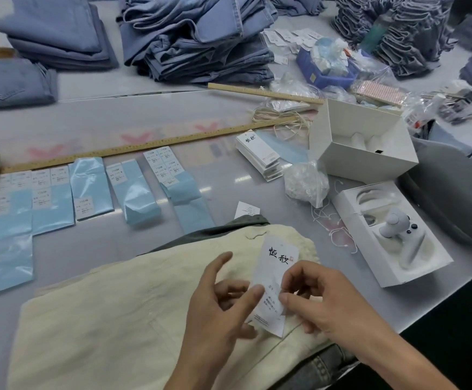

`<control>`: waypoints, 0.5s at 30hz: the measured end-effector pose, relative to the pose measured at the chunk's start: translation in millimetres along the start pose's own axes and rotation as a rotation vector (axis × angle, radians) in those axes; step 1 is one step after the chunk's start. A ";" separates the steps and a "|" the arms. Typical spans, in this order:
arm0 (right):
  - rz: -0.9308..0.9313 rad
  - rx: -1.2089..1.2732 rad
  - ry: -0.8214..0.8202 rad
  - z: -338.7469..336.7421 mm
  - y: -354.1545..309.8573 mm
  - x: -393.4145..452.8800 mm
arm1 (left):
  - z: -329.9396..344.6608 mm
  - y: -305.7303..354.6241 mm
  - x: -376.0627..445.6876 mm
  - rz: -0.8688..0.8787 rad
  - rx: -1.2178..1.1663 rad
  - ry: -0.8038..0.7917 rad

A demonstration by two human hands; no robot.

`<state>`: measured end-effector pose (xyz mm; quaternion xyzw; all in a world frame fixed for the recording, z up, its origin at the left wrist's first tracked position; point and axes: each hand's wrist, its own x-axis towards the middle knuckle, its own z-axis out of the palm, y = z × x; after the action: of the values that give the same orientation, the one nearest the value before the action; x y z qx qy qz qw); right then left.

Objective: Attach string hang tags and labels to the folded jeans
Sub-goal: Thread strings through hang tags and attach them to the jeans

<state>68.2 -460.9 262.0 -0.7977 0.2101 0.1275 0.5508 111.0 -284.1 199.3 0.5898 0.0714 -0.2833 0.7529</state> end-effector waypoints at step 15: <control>-0.724 -0.717 0.200 10.4 2.5 -20.7 | 4.8 8.6 16.4 -0.078 0.224 0.028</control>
<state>49.1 -447.9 265.2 -0.9661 -0.0848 -0.0841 0.2288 127.9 -292.9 200.8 0.6709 0.0728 -0.3104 0.6695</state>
